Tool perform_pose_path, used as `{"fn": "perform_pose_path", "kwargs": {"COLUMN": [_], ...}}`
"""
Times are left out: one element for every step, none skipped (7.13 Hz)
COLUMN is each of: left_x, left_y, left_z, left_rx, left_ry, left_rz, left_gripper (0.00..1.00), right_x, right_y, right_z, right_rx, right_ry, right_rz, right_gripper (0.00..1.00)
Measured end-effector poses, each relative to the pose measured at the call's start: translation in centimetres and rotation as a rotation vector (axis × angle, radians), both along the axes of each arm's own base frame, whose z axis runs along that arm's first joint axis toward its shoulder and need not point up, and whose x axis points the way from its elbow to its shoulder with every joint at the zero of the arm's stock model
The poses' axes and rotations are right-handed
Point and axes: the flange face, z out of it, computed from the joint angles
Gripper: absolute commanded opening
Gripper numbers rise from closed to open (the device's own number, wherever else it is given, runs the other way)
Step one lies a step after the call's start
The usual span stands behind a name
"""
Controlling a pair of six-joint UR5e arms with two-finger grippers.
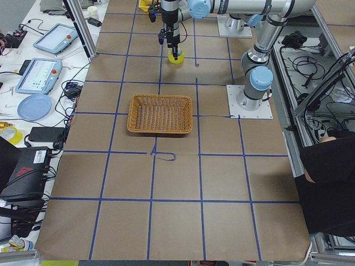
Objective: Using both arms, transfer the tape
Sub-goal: 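Set the tape roll on the table and open the right gripper, then reach the left gripper to the tape roll while the right arm withdraws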
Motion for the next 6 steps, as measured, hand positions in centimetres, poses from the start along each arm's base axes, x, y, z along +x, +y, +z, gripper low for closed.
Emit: {"fn": "perform_pose_path", "kwargs": {"left_x": [0.0,0.0,-0.1,-0.2,-0.7,-2.6], "left_y": [0.0,0.0,-0.2,-0.9,-2.2,-3.6], "left_z": [0.0,-0.1,-0.5,-2.0,-4.6,-7.7], "left_rx": [0.001,0.001,0.01,0.027,0.036,0.038], "left_ry": [-0.002,-0.002,0.001,0.003,0.007,0.009], "left_rz": [0.0,-0.001,0.002,0.012,0.039,0.081], "left_gripper": [1.0,1.0,1.0,1.0,1.0,1.0], "right_x": [-0.5,-2.0,-5.0,-8.4,-12.1,-16.4], "right_y": [-0.6,-2.0,-3.7,-5.0,-6.0,-6.7], "right_z": [1.0,2.8,5.5,8.2,10.5,12.5], "right_rx": [-0.021,-0.047,-0.07,-0.087,-0.098,-0.096], "right_ry": [-0.006,-0.015,-0.025,-0.031,-0.028,-0.018], "right_rz": [-0.005,-0.024,-0.04,-0.022,0.024,0.076], "right_gripper": [1.0,1.0,1.0,1.0,1.0,1.0]}}
